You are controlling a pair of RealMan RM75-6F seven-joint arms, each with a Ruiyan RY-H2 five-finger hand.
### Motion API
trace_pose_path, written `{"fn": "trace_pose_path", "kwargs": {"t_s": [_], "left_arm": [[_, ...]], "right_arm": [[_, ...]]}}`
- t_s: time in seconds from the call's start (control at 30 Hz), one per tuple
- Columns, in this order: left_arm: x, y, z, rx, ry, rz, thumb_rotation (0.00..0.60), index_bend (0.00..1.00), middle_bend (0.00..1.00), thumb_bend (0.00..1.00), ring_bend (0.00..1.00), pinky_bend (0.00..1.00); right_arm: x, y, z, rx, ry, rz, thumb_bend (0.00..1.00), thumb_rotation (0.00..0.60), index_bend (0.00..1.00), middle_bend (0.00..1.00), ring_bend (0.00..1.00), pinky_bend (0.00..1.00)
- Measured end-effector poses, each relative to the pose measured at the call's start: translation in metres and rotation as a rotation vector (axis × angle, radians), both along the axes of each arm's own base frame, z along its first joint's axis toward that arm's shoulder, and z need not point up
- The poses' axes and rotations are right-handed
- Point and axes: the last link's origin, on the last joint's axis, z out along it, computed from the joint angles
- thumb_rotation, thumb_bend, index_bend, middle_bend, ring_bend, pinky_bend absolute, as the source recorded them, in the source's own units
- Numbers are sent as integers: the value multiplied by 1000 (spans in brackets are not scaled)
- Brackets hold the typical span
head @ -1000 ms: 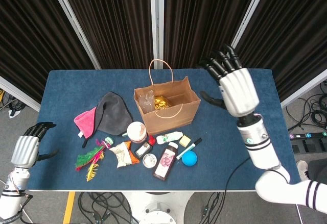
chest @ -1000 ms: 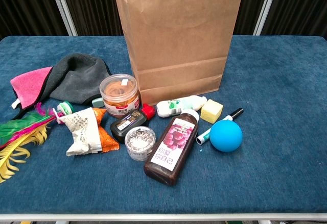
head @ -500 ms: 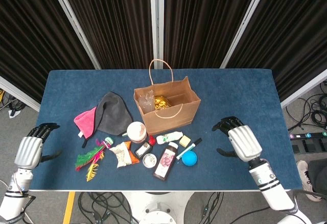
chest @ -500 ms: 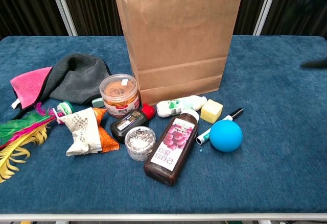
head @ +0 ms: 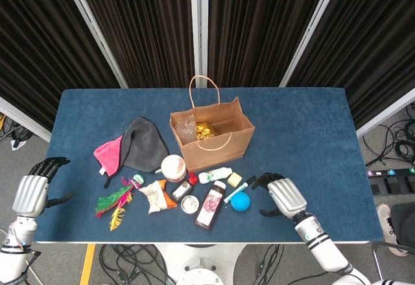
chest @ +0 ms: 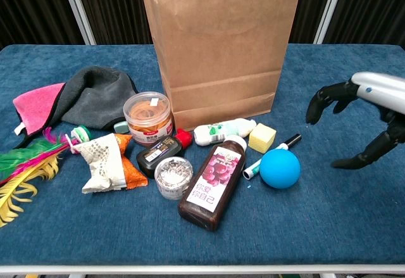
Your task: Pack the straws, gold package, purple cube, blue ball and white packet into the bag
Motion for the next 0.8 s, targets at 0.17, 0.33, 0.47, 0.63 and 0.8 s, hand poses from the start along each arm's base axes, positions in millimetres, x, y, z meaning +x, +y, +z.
{"fn": "trace_pose_path", "kwargs": {"t_s": [0.17, 0.33, 0.47, 0.63, 0.8], "left_arm": [[-1, 1, 2, 11, -3, 4, 600, 303, 341, 190, 222, 270], [-2, 2, 4, 23, -9, 3, 600, 304, 341, 189, 222, 270], [-4, 1, 6, 27, -10, 10, 600, 303, 341, 190, 222, 270], [-8, 0, 8, 31, -10, 18, 600, 303, 341, 190, 222, 269], [-9, 0, 9, 37, -3, 17, 600, 304, 341, 190, 222, 267]], "right_arm": [[5, -4, -9, 6, 24, 21, 7, 600, 371, 324, 207, 275], [7, -6, -20, 30, 75, 36, 7, 600, 370, 318, 207, 275], [10, -6, -29, 55, 112, 50, 7, 600, 364, 307, 193, 275], [14, -6, -38, 76, 136, 61, 8, 600, 363, 303, 192, 275], [17, -8, -44, 75, 140, 68, 8, 600, 363, 299, 185, 275]]}}
